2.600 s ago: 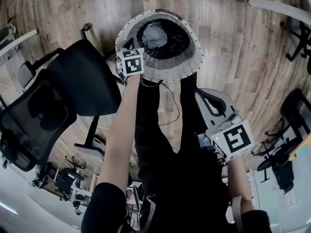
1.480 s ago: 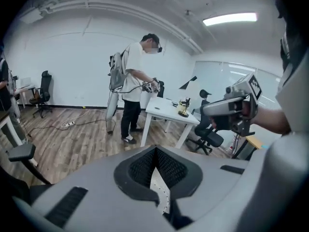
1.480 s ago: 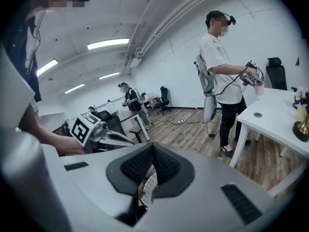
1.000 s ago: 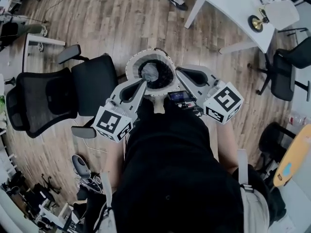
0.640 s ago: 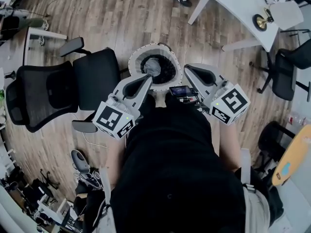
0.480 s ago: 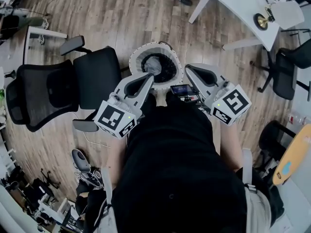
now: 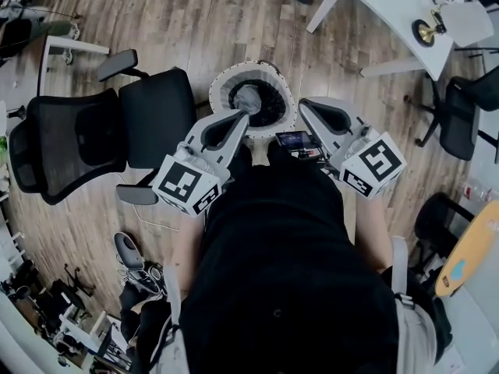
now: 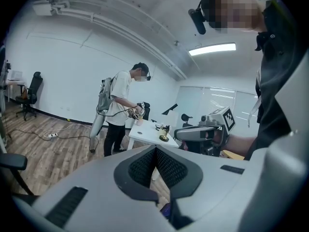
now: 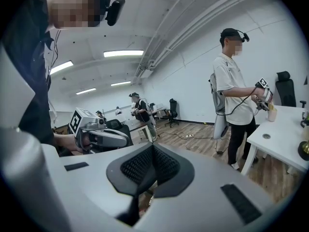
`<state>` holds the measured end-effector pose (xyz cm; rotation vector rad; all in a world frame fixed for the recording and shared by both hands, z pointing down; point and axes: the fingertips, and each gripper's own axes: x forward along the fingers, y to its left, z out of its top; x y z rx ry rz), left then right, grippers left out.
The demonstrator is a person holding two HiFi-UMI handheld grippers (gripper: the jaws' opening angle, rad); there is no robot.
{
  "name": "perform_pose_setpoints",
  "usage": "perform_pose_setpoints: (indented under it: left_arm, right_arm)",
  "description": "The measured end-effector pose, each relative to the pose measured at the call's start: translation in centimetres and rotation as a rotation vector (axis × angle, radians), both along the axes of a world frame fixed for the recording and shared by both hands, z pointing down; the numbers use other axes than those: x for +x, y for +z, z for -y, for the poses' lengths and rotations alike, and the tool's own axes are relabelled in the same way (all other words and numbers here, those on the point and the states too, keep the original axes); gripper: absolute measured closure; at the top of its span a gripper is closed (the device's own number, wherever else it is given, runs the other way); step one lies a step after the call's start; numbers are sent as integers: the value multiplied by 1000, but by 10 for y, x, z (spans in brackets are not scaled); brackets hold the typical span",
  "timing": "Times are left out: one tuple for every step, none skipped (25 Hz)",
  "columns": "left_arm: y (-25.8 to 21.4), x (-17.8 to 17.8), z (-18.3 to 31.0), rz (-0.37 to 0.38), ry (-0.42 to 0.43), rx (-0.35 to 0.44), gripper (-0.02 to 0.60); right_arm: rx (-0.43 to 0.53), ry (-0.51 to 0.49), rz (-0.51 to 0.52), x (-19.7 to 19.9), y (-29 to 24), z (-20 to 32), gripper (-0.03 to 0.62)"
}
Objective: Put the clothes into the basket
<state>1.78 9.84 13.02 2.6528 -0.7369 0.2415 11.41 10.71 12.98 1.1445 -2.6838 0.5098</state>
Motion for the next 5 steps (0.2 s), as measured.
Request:
perform_pose_setpoints:
  left_arm:
    - [1,0,0,-1,-1,0,572]
    - [1,1,0,-1,-1,0,572]
    - [1,2,0,-2,-2,0,572]
    - [1,3,0,-2,-3,-1,572]
    - [1,4,0,-1,-3,-1,572]
  right_arm:
    - [1,-1,-2,1,0,0,579]
    - [3,-1,-2,1,0,1,579]
    - [4,-1,-3,2,0,1,579]
    - [6,-1,-3,3,0,2,579]
    - [8,0,-3,5,-1,3,579]
